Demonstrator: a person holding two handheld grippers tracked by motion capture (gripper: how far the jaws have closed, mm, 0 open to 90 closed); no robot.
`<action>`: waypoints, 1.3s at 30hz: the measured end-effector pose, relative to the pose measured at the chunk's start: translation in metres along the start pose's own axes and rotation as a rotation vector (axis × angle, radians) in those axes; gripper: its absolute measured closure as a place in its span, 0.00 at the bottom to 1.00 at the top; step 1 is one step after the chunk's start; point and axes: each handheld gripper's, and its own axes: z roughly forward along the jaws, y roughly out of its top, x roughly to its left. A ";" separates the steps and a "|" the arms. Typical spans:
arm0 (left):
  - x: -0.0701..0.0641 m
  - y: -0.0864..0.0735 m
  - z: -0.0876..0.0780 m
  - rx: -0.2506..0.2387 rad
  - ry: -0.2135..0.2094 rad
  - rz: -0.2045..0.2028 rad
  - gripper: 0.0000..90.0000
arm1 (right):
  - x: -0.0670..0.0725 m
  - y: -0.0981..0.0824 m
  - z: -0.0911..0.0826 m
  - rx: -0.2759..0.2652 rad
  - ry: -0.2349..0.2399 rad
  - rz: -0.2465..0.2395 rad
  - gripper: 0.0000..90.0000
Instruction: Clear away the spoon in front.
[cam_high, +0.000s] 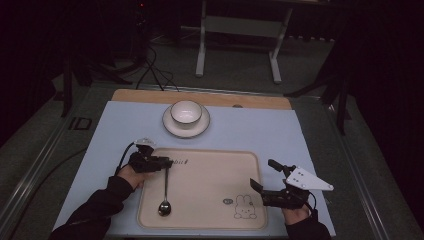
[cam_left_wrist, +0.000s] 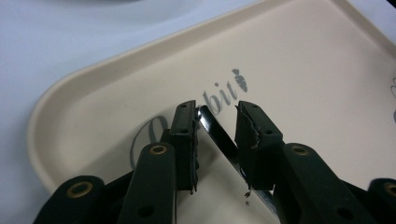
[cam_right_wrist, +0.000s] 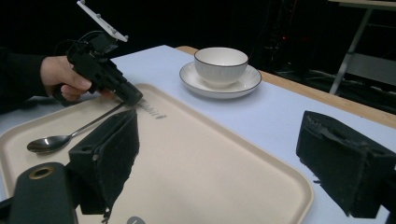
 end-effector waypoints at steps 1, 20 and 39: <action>0.000 0.000 0.000 0.001 0.003 0.006 0.75 | 0.000 0.000 0.000 0.000 -0.001 0.000 0.15; -0.019 0.014 -0.015 -0.026 -0.005 0.063 0.61 | -0.001 0.000 -0.001 -0.001 -0.004 0.004 0.15; -0.045 0.021 -0.042 -0.099 -0.086 0.137 0.01 | -0.001 -0.001 0.000 0.001 -0.007 0.005 0.14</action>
